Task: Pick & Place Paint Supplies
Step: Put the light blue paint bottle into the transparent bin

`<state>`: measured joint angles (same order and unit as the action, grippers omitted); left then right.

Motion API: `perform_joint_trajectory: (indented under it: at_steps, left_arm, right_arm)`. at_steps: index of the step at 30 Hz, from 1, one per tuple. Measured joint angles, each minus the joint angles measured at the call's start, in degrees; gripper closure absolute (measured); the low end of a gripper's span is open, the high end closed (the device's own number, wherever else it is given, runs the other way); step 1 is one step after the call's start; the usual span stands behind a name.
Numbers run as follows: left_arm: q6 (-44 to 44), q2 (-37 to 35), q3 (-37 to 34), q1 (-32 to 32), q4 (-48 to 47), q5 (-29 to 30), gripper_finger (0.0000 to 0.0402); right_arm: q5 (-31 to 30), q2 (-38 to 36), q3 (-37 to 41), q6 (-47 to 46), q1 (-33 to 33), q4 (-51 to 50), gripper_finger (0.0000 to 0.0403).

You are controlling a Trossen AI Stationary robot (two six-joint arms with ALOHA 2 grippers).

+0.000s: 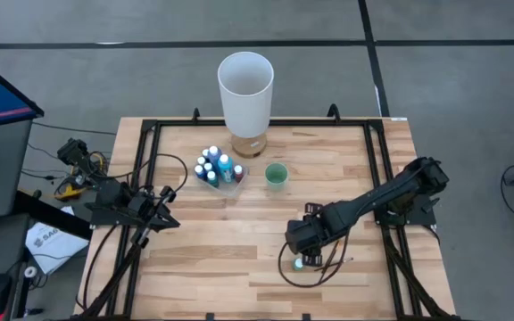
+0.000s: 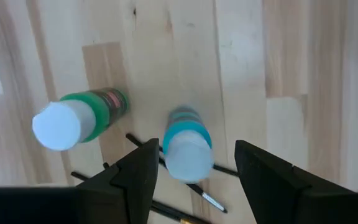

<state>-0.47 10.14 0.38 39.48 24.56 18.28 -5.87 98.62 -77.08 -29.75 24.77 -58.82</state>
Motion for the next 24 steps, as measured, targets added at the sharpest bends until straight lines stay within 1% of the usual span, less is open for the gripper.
perform_joint_trajectory:
  at_steps: [5,8,12,16,22,24]
  left_arm:
    - [0.00,0.00,0.00,-0.02,0.00,0.14,0.0400]
    - [0.00,0.00,0.00,-0.02,0.02,0.20,0.0400]
    - [0.00,0.01,0.00,0.00,0.02,0.20,0.0400]
    - [0.00,0.02,0.00,0.00,0.02,0.18,0.0400]
    - [0.00,0.01,0.00,-0.01,0.05,0.17,0.0400]
    - [0.00,0.00,0.00,-0.01,0.07,0.15,0.0400]
  right_arm:
    - [0.25,2.12,0.03,1.24,-0.12,-0.94,0.0197]
    - [1.48,1.91,0.41,1.24,-0.21,0.13,0.0197]
    - [1.57,1.88,0.93,0.88,-0.20,-0.02,0.0206]
    - [1.57,1.85,0.92,1.09,-0.19,-0.03,0.0233]
    - [1.57,1.85,0.92,1.72,-0.20,-0.05,0.0287]
    - [1.57,1.85,0.90,2.05,-0.32,-0.05,0.0295]
